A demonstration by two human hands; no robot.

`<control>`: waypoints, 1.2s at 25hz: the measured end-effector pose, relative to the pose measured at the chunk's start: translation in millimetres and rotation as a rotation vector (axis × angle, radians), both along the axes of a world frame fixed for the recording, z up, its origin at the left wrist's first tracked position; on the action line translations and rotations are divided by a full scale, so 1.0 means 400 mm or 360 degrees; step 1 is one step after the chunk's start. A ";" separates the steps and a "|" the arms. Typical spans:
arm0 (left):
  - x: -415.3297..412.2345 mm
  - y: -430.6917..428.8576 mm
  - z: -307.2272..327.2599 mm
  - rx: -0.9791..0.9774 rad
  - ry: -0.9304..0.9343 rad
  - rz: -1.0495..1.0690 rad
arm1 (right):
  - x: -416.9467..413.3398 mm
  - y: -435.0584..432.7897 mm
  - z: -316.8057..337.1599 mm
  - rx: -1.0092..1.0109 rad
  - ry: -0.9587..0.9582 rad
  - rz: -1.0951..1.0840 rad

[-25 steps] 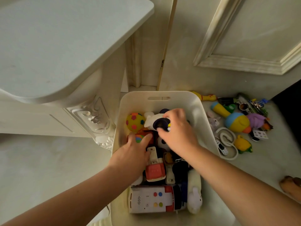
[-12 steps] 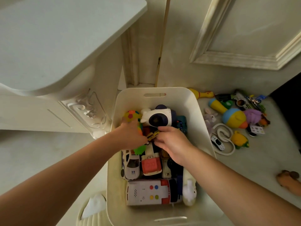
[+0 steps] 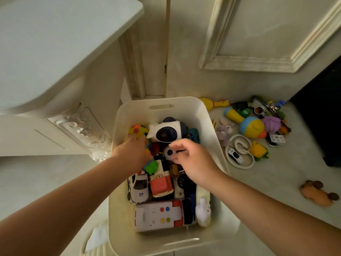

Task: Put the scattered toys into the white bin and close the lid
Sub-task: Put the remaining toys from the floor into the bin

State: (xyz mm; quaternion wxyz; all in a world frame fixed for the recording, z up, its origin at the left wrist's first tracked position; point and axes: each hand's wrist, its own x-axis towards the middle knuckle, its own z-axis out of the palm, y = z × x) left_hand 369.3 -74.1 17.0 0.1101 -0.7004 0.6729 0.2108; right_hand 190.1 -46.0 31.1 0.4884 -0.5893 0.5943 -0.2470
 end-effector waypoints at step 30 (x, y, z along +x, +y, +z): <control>-0.651 -0.268 -0.120 -0.0153 0.0328 -0.0880 | -0.644 -0.374 -0.335 0.0026 0.1125 -0.0627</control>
